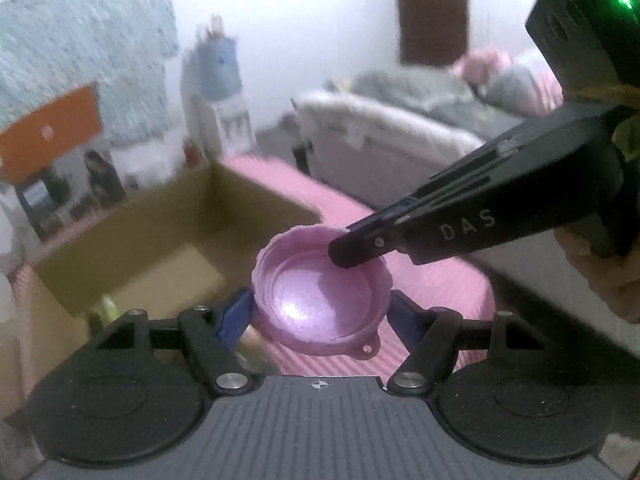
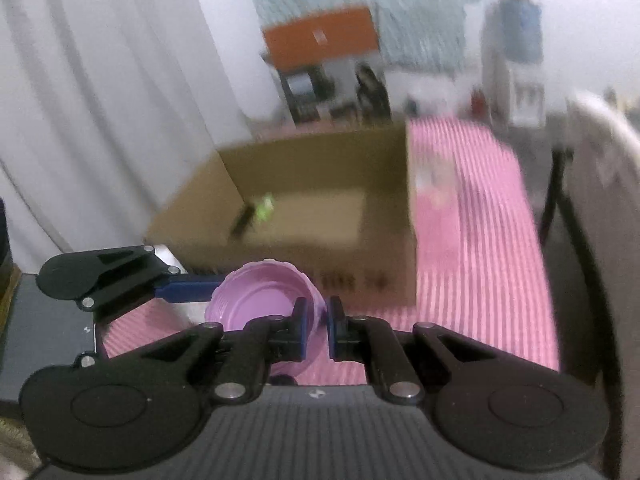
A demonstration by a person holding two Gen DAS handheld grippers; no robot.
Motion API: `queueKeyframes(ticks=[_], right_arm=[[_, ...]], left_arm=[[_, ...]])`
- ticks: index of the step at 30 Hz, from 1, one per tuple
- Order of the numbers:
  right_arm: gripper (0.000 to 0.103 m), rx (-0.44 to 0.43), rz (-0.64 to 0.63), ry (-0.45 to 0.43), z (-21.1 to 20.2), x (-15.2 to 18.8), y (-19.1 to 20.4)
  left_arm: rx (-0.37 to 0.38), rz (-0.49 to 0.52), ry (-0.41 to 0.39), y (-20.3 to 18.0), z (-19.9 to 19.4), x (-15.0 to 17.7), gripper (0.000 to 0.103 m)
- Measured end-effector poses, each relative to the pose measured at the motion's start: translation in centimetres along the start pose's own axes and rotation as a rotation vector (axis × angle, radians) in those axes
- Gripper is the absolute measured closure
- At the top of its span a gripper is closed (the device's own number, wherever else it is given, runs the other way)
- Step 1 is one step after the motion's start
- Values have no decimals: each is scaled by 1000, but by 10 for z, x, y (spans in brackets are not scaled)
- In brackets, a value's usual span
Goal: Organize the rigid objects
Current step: 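Lift the purple lid and carry it over the box, then lower the purple lid into the box and open the right gripper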
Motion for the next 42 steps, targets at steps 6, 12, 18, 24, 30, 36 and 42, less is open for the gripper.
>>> queueKeyframes(ticks=[6, 12, 18, 24, 30, 36, 42], right_arm=[[92, -37, -143, -53, -7, -59, 39], [93, -187, -141, 101, 55, -128, 48], [93, -249, -98, 336, 151, -168, 44], [93, -253, -88, 507, 217, -173, 41], [92, -244, -104, 619, 252, -166, 42], [93, -239, -124, 652, 265, -161, 46], [93, -234, -126, 663, 271, -158, 48]], left_arm=[[-67, -65, -33, 50, -29, -24, 31], [-103, -156, 68, 109, -9, -35, 31], [-39, -288, 260, 161, 45, -33, 31], [2, -345, 397, 185, 81, -20, 31], [3, -328, 484, 179, 94, -6, 31], [-4, -320, 502, 182, 98, -6, 30], [-19, -319, 479, 183, 93, -11, 30]])
Point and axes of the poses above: each gripper's, at about its wrist camera, not at the fingertips, and z roughly the way its jaws point, y to its left, x to its underside, the point moved 3 cm from there along z, roughly the way its jaws point, and after that the axes turned 12 degrees about y, right-handed, at the moved point
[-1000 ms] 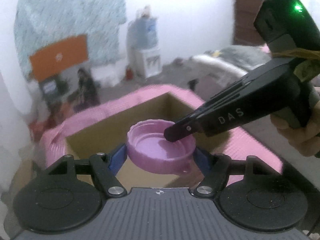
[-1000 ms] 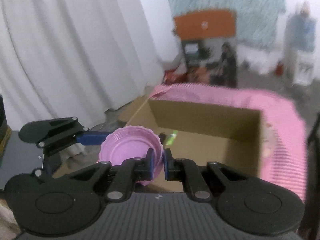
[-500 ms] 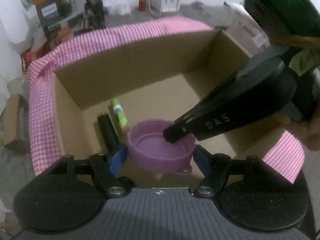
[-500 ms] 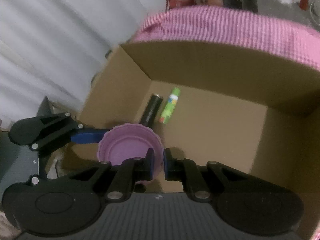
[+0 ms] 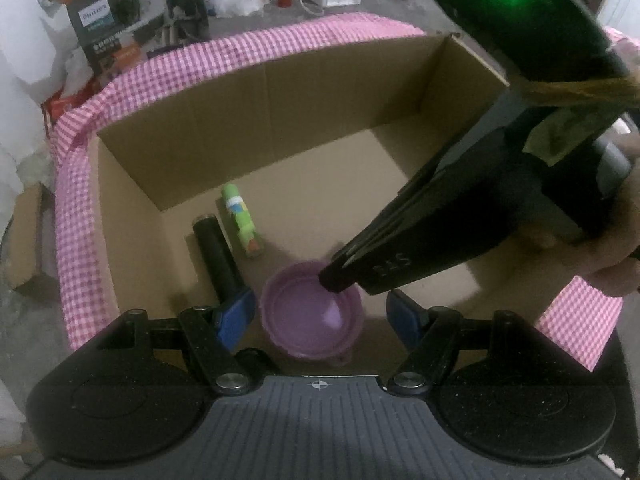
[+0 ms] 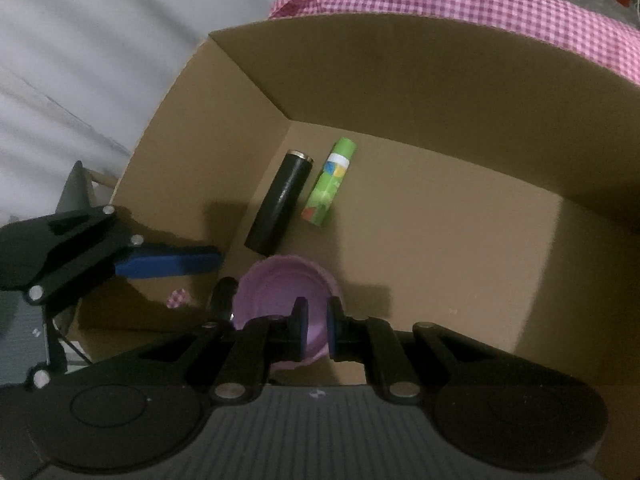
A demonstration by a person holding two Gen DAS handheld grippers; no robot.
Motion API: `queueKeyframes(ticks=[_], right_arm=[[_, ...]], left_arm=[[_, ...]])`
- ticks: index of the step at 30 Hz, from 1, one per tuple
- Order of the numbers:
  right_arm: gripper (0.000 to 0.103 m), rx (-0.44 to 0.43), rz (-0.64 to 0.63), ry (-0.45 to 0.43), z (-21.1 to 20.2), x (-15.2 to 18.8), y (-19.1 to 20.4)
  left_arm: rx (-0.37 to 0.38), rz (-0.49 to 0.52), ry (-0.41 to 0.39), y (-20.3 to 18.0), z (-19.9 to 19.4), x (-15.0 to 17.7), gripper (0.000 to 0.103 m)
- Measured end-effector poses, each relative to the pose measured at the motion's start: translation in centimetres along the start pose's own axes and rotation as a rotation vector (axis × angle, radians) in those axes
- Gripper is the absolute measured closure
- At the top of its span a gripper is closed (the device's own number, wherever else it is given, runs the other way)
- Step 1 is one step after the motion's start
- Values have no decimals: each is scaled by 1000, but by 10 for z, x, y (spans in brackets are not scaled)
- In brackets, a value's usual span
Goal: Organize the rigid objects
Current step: 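Lower the purple lid into the box and open the right gripper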
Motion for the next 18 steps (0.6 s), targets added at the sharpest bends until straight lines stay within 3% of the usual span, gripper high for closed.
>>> queueKeyframes(ticks=[5, 9, 12, 14, 15, 18], right_arm=[[91, -28, -7, -74, -19, 5, 1], [88, -32, -6, -183, -54, 21, 4], [77, -54, -5, -296, -89, 49, 9], [57, -68, -5, -368, -111, 72, 13], [51, -73, -10, -418, -123, 88, 16], [47, -80, -22, -533, -148, 132, 24]], left_arm=[[-6, -5, -72, -1, -18, 4, 30], [-16, 11, -163, -8, -40, 14, 28], [-42, 35, -247, -17, -57, 26, 24], [-57, 50, -294, -24, -68, 36, 24], [-59, 54, -316, -27, -73, 42, 23], [-22, 56, -364, -36, -84, 59, 23]])
Point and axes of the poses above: each gripper's, at about its wrist camera, not at the fingertips, and z roughly the way its jaws point, y to its left, x to its underside, the point moved 3 cm from there along z, roughly the way its jaws point, and after that the axes turned 12 degrees about y, right-handed, at the moved point
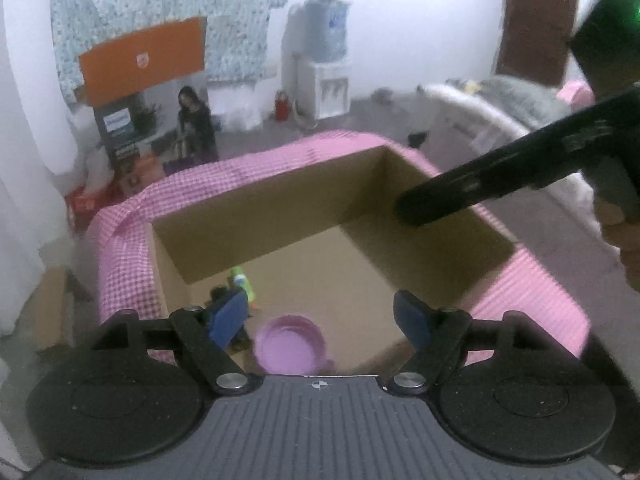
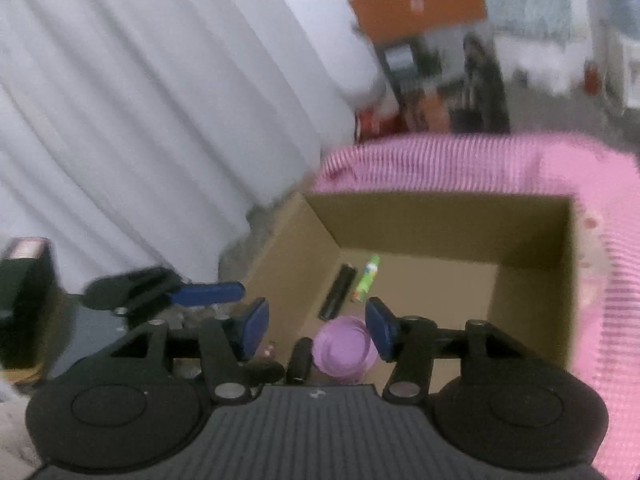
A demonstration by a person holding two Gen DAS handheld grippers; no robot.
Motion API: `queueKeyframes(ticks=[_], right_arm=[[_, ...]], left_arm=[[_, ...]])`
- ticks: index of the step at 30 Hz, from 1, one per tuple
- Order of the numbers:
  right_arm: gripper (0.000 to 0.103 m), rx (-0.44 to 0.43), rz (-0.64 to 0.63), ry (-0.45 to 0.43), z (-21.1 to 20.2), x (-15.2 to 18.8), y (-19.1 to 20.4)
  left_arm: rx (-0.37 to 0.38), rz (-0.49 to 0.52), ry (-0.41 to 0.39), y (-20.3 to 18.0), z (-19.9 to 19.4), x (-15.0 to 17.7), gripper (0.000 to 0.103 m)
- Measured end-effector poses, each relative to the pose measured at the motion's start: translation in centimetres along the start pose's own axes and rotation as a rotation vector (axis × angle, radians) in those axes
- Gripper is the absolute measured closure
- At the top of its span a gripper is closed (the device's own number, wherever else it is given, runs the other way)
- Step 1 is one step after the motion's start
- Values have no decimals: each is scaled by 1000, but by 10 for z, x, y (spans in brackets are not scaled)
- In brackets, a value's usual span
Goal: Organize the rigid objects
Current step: 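Lower the purple lid into the box and open the right gripper, then move the right gripper back out of the box toward the dropper bottle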
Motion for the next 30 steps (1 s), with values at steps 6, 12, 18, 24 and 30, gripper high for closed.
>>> queueKeyframes(ticks=[6, 12, 18, 24, 30], right_arm=[[46, -17, 62, -156, -61, 63, 6], [45, 19, 134, -196, -62, 117, -1], [46, 100, 140, -184, -30, 143, -5], [49, 101, 128, -137, 0, 143, -10], [57, 111, 79, -117, 18, 132, -8]], left_arm=[[74, 14, -78, -26, -19, 31, 22], [103, 86, -40, -64, 6, 57, 22], [101, 139, -10, -89, 37, 64, 26], [-13, 188, -34, -101, 59, 67, 39], [-40, 185, -34, -99, 69, 66, 56]])
Point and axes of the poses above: each gripper's, at about its wrist camera, not at the fingertips, and z roughly the way its jaws point, y to its left, x to its underside, the point moved 3 cm from there along z, roughly the way its jaws point, and after that the axes turned 12 degrees about y, right-handed, at the moved point
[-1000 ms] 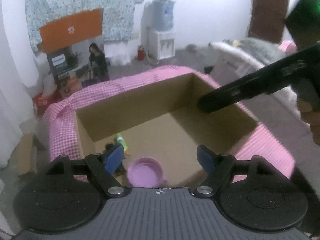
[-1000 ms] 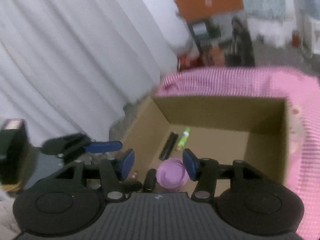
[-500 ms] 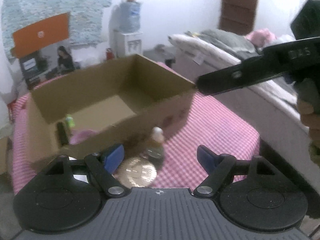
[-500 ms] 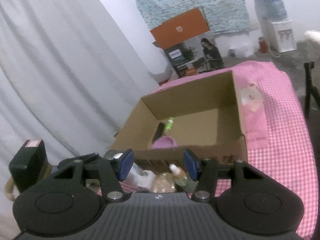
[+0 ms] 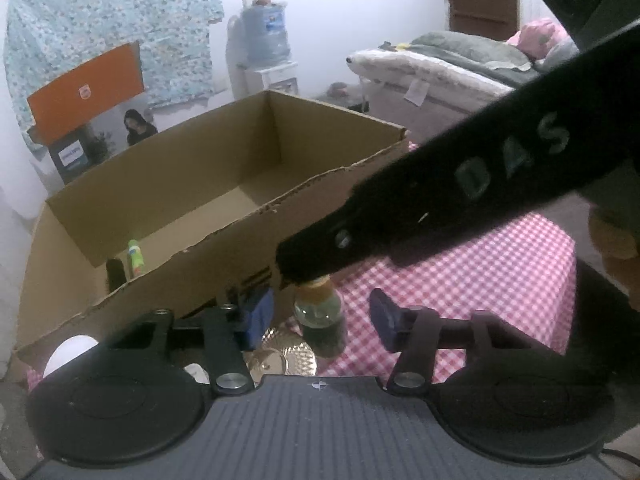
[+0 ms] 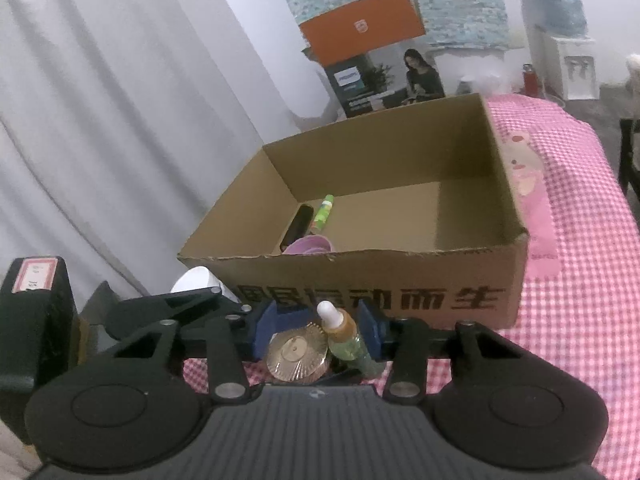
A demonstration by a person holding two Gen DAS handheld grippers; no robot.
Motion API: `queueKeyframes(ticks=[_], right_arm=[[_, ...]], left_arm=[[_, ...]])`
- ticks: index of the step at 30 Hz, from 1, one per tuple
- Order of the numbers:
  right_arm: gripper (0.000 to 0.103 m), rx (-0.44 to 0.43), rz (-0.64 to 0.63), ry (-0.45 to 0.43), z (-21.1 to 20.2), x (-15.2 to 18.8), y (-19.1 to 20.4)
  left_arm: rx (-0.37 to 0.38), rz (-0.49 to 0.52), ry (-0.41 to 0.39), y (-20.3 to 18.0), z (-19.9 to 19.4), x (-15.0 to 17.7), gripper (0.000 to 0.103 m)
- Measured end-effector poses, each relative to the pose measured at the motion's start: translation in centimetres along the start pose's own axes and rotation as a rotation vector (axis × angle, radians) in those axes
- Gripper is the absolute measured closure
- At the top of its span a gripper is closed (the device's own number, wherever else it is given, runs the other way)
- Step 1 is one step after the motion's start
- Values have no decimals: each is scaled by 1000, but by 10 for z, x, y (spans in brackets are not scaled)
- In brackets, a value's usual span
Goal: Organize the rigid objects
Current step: 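Move the right gripper back out of the box toward the dropper bottle, then close the right gripper around the green dropper bottle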
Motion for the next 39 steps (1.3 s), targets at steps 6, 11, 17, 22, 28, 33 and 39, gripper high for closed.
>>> queueKeyframes(ticks=[6, 11, 17, 22, 28, 33, 39], right_arm=[[73, 11, -33, 30, 19, -4, 0], [86, 28, -31, 29, 21, -7, -6], [90, 61, -52, 22, 13, -3, -8], [90, 83, -36, 26, 1, 1, -17], [88, 85, 0, 29, -6, 4, -27], [87, 97, -12, 40, -7, 3, -26], [81, 108, -34, 74, 2, 1, -25]], left_arm=[[7, -20, 13, 3, 7, -1, 72], [12, -28, 1, 3, 8, -2, 73], [37, -8, -8, -8, 10, -6, 74], [71, 8, -20, -21, 8, -8, 74], [31, 85, -22, -31, 9, -4, 71], [24, 96, 11, -33, 18, -1, 70], [25, 82, 8, -31, 23, -5, 70]])
Point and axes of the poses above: each gripper's, at about its wrist camera, not at the fingertips, and z roughly the way its jaws point, y to its left, x to its underside, the point moved 3 cm from there along z, roughly the way its jaws point, and after that the axes turned 12 degrees about y, right-handed, at the moved point
